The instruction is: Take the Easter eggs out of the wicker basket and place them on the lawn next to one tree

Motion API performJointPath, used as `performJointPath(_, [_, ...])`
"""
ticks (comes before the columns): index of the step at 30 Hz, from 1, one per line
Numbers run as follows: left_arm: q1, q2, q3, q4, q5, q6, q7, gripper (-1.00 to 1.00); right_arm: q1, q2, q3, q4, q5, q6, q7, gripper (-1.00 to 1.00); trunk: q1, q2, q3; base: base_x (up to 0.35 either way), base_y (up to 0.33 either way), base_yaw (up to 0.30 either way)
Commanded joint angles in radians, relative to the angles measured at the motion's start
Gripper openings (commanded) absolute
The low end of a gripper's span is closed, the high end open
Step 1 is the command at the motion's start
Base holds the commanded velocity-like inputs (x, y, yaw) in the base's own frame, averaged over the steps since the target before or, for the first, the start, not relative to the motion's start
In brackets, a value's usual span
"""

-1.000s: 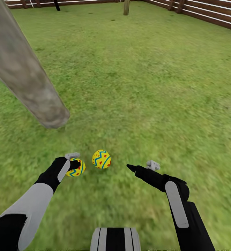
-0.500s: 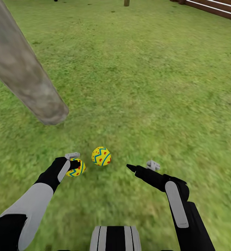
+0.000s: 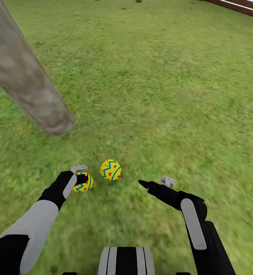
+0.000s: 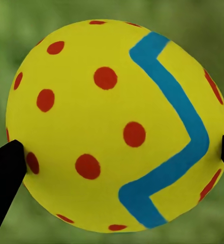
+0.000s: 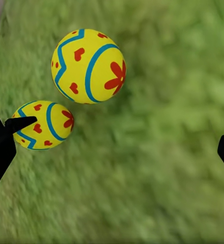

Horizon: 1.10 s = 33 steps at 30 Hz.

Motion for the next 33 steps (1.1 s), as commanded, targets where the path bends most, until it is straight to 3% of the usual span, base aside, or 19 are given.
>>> performJointPath(1, [0.001,0.001,-0.003,0.020,0.008,0.002,0.007,-1.00,0.000,0.001,-0.002,-0.001,-0.003,0.006,-0.001,1.00,0.000,0.000,-0.001,0.000,0.000,0.000])
performJointPath(4, [0.001,0.001,-0.003,0.019,0.008,0.001,0.007,-1.00,0.000,0.001,-0.001,-0.001,-0.003,0.006,-0.001,1.00,0.000,0.000,-0.001,0.000,0.000,0.000])
performJointPath(5, [0.001,0.001,-0.003,0.019,0.008,0.001,0.007,1.00,0.000,0.001,0.000,-0.001,-0.003,0.006,-0.001,1.00,0.000,0.000,-0.001,0.000,0.000,0.000])
performJointPath(15, [0.002,0.001,-0.003,0.005,0.009,0.003,0.007,1.00,0.000,0.002,0.002,-0.001,-0.003,0.006,0.000,1.00,0.000,0.000,-0.001,0.000,0.000,0.000])
performJointPath(24, [0.002,0.001,-0.003,0.006,0.009,0.003,0.006,1.00,0.000,0.001,0.002,-0.001,-0.003,0.006,-0.001,1.00,-0.004,0.002,0.034,0.000,0.000,0.000])
performJointPath(33, [0.002,0.000,-0.003,0.011,0.009,0.007,0.008,1.00,0.000,0.001,0.002,-0.001,-0.003,0.006,-0.001,1.00,-0.004,0.002,0.034,0.000,0.000,0.000])
